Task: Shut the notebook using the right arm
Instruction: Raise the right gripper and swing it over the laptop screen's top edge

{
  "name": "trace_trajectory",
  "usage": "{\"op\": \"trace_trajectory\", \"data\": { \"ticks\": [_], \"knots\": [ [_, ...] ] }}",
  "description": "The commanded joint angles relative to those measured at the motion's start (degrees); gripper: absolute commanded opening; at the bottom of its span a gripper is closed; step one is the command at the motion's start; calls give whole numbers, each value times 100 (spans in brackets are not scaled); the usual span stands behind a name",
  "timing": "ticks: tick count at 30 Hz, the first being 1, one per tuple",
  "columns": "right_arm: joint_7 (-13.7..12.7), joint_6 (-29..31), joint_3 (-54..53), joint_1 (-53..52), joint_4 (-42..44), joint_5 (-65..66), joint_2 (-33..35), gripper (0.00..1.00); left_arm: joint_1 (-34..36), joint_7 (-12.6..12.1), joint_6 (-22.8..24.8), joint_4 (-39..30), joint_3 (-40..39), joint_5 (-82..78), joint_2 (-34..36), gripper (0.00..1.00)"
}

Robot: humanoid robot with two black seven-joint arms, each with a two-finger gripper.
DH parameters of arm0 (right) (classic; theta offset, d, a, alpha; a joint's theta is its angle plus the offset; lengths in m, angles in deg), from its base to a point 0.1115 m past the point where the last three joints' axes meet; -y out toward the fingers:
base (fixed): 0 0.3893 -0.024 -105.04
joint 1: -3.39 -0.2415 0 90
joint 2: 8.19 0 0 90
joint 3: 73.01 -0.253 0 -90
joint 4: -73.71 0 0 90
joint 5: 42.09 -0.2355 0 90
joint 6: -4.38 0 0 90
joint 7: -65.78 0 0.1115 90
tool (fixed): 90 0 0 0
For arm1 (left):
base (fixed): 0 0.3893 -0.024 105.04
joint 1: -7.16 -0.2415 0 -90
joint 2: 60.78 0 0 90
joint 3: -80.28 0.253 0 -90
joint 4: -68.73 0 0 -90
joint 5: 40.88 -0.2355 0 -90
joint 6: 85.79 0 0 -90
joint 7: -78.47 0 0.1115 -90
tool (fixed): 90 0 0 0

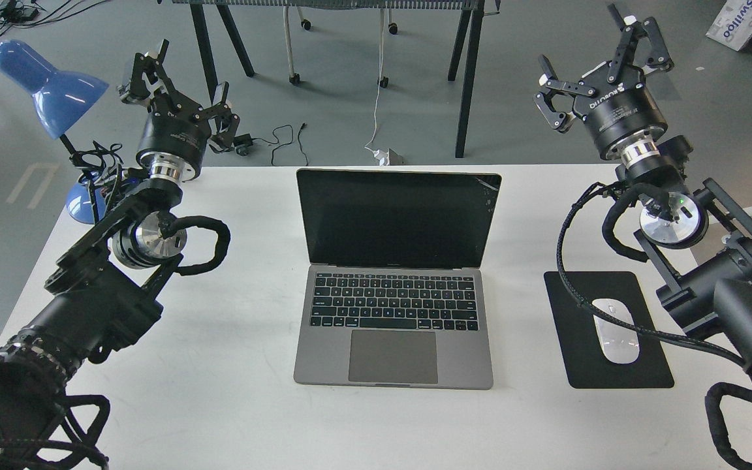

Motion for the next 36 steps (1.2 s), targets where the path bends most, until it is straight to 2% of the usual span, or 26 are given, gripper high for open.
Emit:
{"op": "trace_trajectory", "data": {
  "ticks": [1, 4, 10, 16, 21, 28, 36],
  "knots": [
    [-7, 3, 4, 0, -9, 0, -1, 100, 0, 0, -79, 0, 0, -26, -26, 100],
    [-7, 3, 13, 0, -18, 0, -1, 100, 9, 0, -316, -9, 9, -79, -62, 100],
    [-33, -277, 354, -79, 9, 79, 43, 100, 9, 0, -264, -9, 0, -44, -44, 100],
    [-59, -620, 1742, -895, 26, 395, 218, 100, 9, 0, -247, -9, 0, -44, -44, 100],
    [-77, -779, 2481, -1537, 87, 554, 351, 100, 9, 0, -238, -9, 0, -44, -35, 100],
    [-77, -884, 3685, -2381, 641, 1423, 298, 100, 0, 0, -238, -9, 0, -35, -35, 100],
    [-77, -867, 4521, -2734, 905, 2232, 105, 100, 0, 0, -238, -9, 0, -35, -35, 100]
  ]
}}
